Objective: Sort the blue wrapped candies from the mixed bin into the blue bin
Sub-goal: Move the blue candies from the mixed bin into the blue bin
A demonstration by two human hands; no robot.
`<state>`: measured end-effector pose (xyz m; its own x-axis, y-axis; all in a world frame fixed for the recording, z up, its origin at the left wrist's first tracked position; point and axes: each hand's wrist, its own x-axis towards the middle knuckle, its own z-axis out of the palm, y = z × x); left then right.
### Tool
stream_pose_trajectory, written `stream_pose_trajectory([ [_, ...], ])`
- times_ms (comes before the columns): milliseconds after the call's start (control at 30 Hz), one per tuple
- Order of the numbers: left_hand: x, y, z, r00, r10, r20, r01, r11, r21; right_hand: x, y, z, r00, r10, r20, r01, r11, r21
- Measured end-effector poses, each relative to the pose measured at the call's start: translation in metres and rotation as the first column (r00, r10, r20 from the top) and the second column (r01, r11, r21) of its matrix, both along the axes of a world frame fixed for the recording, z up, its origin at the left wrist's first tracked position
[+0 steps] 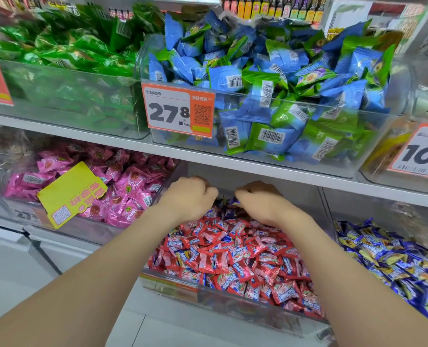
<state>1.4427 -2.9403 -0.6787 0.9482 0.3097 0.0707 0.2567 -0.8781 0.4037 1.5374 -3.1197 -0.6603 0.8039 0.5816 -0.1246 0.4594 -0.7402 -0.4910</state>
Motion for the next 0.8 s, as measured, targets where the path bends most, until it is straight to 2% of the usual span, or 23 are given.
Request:
stream_pose_trajectory([
  [67, 0.005, -0.005, -0.004, 1.000, -0.013, -0.009, 0.013, 1.000, 0.010, 0.004, -0.007, 0.002, 0.998, -0.043, 0.043, 0.043, 0.999, 0.004],
  [200, 0.012, -0.014, -0.008, 0.994, -0.107, -0.030, 0.107, 0.994, 0.006, 0.010, -0.016, -0.010, 0.992, -0.022, 0.128, 0.034, 0.995, -0.092],
  [300, 0.018, -0.018, -0.013, 0.979, -0.193, -0.060, 0.196, 0.979, 0.055, 0.010, -0.024, -0.016, 0.991, -0.063, 0.120, 0.068, 0.997, -0.036],
  [467, 0.031, -0.029, -0.020, 0.928, -0.299, -0.225, 0.329, 0.937, 0.114, 0.009, -0.039, -0.014, 0.985, -0.116, 0.128, 0.106, 0.991, 0.079],
  [567, 0.035, -0.035, -0.017, 0.923, -0.289, -0.253, 0.336, 0.926, 0.170, 0.003, -0.048, -0.013, 0.983, -0.062, 0.170, 0.040, 0.990, 0.132],
  [700, 0.029, -0.041, -0.008, 0.966, -0.212, -0.149, 0.242, 0.944, 0.224, -0.009, -0.061, -0.008, 0.976, 0.120, 0.183, -0.139, 0.985, 0.098],
  [767, 0.022, -0.044, 0.000, 0.984, -0.175, -0.024, 0.176, 0.970, 0.165, -0.015, -0.068, -0.001, 0.980, 0.119, 0.159, -0.139, 0.983, 0.123],
  [800, 0.016, -0.046, 0.005, 0.988, -0.149, 0.039, 0.146, 0.986, 0.081, -0.019, -0.072, 0.004, 0.979, 0.118, 0.164, -0.140, 0.982, 0.129],
])
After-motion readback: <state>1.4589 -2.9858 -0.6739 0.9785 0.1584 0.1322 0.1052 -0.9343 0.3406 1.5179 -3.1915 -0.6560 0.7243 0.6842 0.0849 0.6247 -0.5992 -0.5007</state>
